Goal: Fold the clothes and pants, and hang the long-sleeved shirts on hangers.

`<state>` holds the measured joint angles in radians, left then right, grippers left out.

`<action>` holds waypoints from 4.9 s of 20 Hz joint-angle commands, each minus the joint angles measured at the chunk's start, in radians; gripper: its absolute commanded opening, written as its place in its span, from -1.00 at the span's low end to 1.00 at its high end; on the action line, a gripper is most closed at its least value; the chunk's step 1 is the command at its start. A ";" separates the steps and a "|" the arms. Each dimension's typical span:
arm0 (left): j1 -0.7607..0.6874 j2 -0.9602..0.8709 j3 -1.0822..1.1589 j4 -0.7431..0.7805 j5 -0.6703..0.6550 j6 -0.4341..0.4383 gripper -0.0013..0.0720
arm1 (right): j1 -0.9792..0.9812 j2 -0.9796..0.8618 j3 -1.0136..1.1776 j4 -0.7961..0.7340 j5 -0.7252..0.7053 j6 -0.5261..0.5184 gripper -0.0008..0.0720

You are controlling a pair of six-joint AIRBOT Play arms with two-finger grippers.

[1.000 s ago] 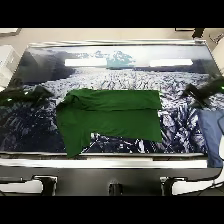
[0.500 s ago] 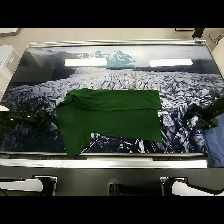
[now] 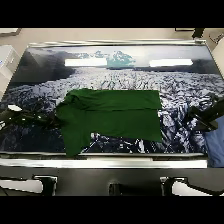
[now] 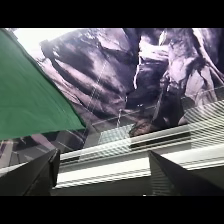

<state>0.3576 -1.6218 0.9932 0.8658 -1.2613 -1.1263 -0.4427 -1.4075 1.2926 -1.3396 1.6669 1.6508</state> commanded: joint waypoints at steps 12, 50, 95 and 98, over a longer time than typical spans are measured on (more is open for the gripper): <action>-0.022 0.027 0.001 -0.013 0.015 0.001 -0.90 | 0.000 0.050 -0.494 0.187 -0.239 -0.079 0.69; -0.024 0.974 0.969 0.037 0.347 -0.259 -0.91 | 0.209 0.616 0.823 -0.005 -0.478 -0.163 -0.89; -0.298 0.082 0.320 0.056 0.307 -0.244 -0.90 | 0.227 -0.314 0.323 0.061 -0.410 0.000 -0.89; -0.323 0.098 0.286 0.285 0.012 -0.328 -0.90 | 0.243 -0.315 0.270 -0.001 -0.192 -0.022 -0.89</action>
<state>0.0395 -1.5562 1.3018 0.9638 -0.9390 -1.3621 -0.1970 -1.7370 1.5959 -1.2839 1.1995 1.6524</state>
